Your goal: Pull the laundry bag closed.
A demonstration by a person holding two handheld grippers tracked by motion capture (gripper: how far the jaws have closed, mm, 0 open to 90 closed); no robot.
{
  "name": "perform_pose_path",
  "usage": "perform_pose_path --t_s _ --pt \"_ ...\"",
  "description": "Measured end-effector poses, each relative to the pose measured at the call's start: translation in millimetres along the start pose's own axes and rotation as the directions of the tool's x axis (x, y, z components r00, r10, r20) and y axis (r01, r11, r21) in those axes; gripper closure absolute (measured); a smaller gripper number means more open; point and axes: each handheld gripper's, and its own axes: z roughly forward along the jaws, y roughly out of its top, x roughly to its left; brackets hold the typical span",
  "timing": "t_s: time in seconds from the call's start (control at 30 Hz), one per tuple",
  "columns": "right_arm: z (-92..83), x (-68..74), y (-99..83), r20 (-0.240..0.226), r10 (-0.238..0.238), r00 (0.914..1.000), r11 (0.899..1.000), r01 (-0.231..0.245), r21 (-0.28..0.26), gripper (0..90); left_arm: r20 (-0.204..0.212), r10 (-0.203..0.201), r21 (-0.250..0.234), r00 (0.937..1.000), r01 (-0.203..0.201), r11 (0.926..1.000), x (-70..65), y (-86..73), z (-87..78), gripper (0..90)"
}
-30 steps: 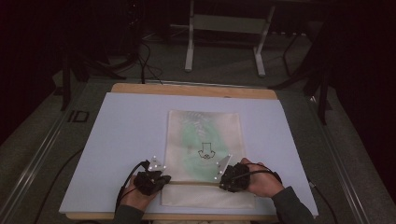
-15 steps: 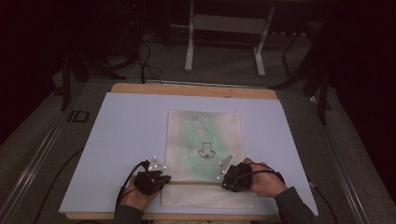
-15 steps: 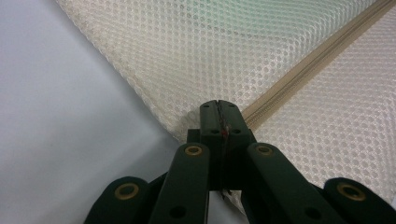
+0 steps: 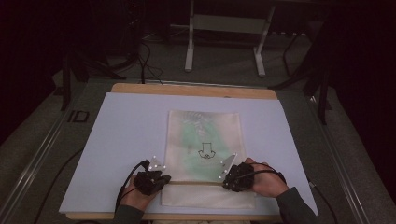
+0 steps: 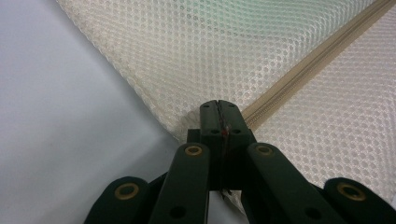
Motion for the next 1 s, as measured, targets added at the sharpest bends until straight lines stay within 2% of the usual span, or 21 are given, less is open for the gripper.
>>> perform_pose_path --t_s 0.13,0.23,0.6,1.0 --pt "-0.2 -0.5 -1.3 0.004 0.004 1.0 1.0 -0.004 0.009 82.2 -0.001 0.001 0.001 1.0 -0.001 1.0 -0.1 0.1 0.0 89.5" --pt "-2.3 -1.0 -4.8 -0.004 0.017 0.9998 1.0 -0.017 -0.009 82.2 0.0 -0.001 0.0 1.0 0.001 1.0 0.0 0.1 0.1 89.4" --pt "-6.0 -2.1 -12.8 0.011 0.028 0.9995 0.999 -0.028 -0.023 82.2 -0.001 0.004 0.004 1.0 -0.004 1.0 0.0 0.3 -0.2 89.5" --pt "-10.2 -5.3 -23.0 0.014 0.054 0.9985 0.998 -0.053 -0.019 82.2 0.0 0.001 0.003 1.0 -0.001 1.0 0.0 0.2 -0.1 89.5"
